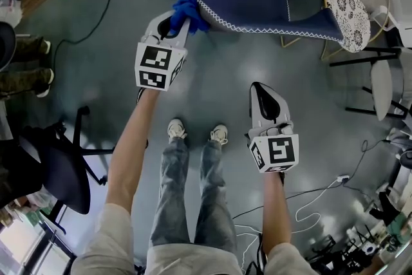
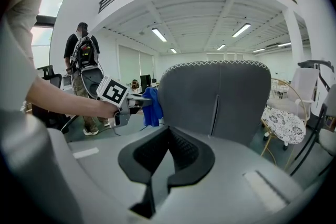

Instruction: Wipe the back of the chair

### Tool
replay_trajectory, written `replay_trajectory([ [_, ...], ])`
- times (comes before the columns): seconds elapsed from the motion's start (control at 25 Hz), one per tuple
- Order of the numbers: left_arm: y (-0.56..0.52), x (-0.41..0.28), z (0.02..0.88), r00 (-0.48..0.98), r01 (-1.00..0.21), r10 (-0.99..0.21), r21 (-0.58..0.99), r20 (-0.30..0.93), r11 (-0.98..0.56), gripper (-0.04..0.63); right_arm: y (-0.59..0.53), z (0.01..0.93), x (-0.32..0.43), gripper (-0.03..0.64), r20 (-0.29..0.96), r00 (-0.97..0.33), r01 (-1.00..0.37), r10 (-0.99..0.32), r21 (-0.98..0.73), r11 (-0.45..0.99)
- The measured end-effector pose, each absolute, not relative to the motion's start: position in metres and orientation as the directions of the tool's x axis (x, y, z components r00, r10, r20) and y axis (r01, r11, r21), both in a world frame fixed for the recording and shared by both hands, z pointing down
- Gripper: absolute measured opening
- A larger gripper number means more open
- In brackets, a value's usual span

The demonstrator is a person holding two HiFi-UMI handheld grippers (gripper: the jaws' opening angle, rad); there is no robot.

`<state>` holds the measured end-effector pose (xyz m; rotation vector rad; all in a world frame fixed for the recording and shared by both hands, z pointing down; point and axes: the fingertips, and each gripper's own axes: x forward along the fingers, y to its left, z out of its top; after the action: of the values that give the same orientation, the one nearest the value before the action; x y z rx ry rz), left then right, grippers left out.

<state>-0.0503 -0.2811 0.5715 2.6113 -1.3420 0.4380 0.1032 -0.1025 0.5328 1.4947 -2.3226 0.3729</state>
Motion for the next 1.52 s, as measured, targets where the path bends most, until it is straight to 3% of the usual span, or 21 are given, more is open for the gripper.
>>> replay_trajectory([
  [0.6,-0.306,-0.045,0.618,0.539,-0.818,-0.743,0.036,0.396,-0.574,0.043,-0.120,0.545,0.107,0.000,0.437,-0.369,-0.918,-0.820,-0.031,0.396],
  [1.52,-0.304,-0.046,0.731,0.505,-0.782,-0.591,0.044,0.629,-0.621,0.044,-0.137,0.557,0.099,0.000,0.463,-0.381,-0.911,-0.801,-0.038,0.411],
])
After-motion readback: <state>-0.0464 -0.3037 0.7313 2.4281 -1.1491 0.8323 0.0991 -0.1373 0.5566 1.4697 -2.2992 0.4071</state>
